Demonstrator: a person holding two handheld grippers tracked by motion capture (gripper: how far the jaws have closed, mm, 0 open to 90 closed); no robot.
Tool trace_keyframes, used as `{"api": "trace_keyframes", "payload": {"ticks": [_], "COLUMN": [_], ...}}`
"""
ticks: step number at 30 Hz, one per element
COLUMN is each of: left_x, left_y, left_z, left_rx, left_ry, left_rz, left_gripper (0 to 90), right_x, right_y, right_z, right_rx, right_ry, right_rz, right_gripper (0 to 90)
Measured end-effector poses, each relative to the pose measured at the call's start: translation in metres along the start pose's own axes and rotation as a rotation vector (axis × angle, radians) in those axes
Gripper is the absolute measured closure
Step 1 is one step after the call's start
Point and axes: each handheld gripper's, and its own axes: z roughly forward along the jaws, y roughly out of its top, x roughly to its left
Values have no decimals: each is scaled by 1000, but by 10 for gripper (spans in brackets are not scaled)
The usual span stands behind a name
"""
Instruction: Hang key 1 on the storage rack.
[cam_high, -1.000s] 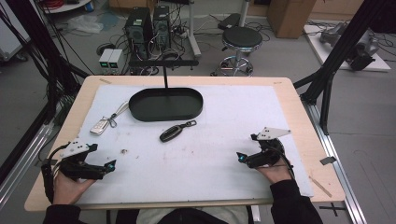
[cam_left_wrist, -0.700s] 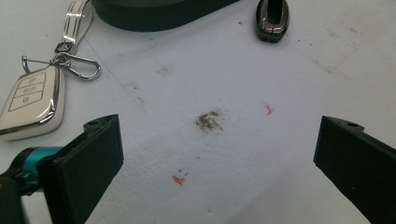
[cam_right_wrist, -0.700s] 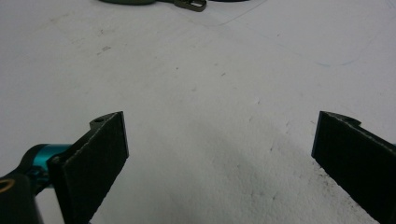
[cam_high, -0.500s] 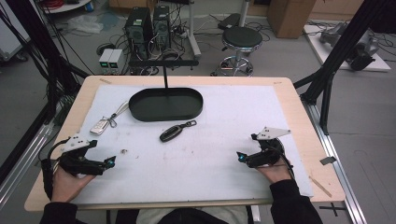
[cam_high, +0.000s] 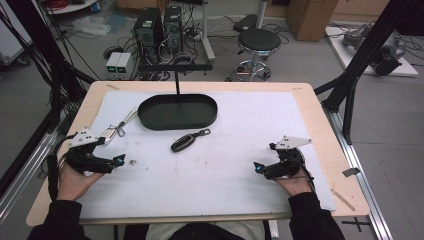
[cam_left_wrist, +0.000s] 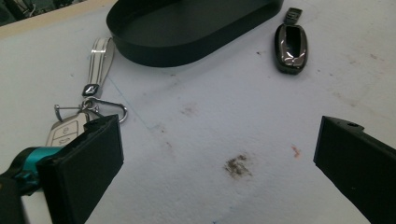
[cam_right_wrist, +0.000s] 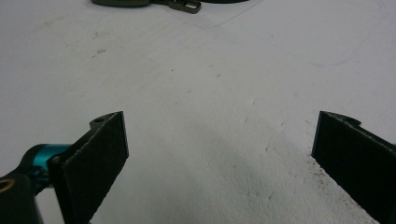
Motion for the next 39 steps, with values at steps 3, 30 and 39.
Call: {"api": "trace_keyframes", "payload": {"ticks": [3, 30, 39], "left_x": [7, 52, 60], "left_y": [5, 53, 64], "left_z": [2, 34, 54], "left_rx": [12, 160, 188], "left_ry": [-8, -30, -9], "left_rz": [-7, 24, 54], "left_gripper": [19, 19, 19], "right_x": [1, 1, 2], "right_y": [0, -2, -3], "right_z": [-1, 1, -1], "right_rx": [-5, 25, 27], "right_ry": [-21, -3, -1], "right_rz": [-12, -5, -10], "right_gripper": [29, 29, 29]}}
